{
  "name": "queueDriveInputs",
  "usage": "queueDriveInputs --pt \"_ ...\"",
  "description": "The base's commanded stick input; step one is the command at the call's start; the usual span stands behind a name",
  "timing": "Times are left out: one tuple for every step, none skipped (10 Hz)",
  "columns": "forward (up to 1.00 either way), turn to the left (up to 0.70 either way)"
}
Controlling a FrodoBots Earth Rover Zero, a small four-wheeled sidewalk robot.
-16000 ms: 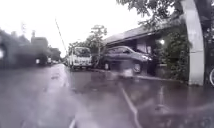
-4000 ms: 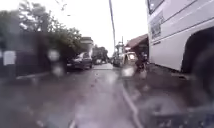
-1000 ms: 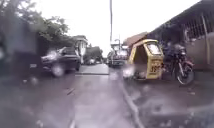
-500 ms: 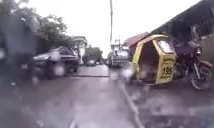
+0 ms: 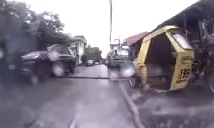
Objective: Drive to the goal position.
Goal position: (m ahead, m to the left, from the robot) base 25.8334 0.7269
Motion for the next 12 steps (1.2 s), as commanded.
queueDriveInputs --pt "1.00 0.00" --pt "1.00 0.00" --pt "1.00 0.00" --pt "1.00 0.00" --pt "1.00 0.00" --pt "1.00 0.00" --pt "1.00 0.00" --pt "1.00 0.00" --pt "1.00 0.00" --pt "1.00 0.00" --pt "1.00 0.00" --pt "1.00 0.00"
